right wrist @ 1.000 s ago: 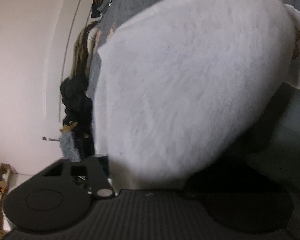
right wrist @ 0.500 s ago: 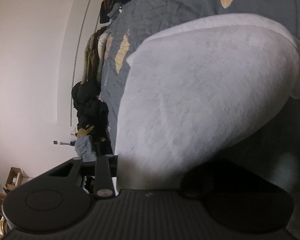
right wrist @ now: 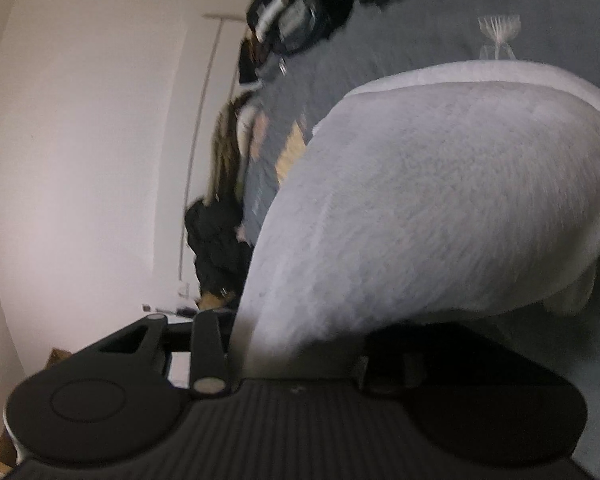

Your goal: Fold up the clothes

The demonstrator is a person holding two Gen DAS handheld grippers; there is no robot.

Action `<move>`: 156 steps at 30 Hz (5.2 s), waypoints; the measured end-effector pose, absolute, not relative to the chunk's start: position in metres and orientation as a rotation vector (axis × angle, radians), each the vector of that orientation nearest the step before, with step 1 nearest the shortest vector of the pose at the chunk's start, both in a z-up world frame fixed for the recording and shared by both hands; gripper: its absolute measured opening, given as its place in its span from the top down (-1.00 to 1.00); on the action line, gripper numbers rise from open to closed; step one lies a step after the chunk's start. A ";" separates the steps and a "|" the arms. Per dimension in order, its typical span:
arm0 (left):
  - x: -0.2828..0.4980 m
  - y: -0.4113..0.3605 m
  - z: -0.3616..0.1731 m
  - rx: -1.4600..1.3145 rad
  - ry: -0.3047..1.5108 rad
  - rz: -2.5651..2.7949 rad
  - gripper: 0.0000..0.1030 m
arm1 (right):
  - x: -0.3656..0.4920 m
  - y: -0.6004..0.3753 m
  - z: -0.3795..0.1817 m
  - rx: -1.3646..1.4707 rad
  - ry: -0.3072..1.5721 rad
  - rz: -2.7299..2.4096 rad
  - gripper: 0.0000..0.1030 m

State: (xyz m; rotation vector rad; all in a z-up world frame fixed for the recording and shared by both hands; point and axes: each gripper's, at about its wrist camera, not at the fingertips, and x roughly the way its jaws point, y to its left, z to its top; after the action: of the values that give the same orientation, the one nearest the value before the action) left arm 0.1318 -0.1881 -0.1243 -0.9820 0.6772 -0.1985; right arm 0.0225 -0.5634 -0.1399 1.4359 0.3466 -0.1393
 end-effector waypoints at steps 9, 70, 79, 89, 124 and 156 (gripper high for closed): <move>0.162 -0.337 -0.084 -0.913 0.730 -0.422 0.43 | -0.026 -0.685 -0.098 1.412 0.165 -0.258 0.25; 0.347 -0.738 -0.202 -0.308 1.035 -1.126 -0.39 | -0.076 -0.757 -0.221 1.208 -0.046 -0.932 -0.39; 0.230 -0.713 -0.123 -0.191 0.839 -1.340 -0.41 | -0.127 -0.745 -0.157 1.105 0.071 -0.661 -0.40; 0.088 -0.702 -0.104 0.128 0.591 -1.169 -0.41 | -0.153 -0.883 -0.067 0.460 0.343 -0.502 -0.65; 0.013 -0.666 -0.081 0.176 0.623 -1.044 -0.52 | -0.159 -1.018 -0.131 0.509 0.586 -0.650 0.93; 0.018 -0.664 -0.051 0.157 0.630 -1.052 -1.00 | -0.006 -1.006 -0.078 0.380 0.694 -0.262 -0.45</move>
State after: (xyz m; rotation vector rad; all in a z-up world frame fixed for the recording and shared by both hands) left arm 0.0177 -0.6639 -0.0506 0.1566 0.6301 -1.0524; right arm -0.0059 -1.0055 -0.0785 0.3804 0.6943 -0.2622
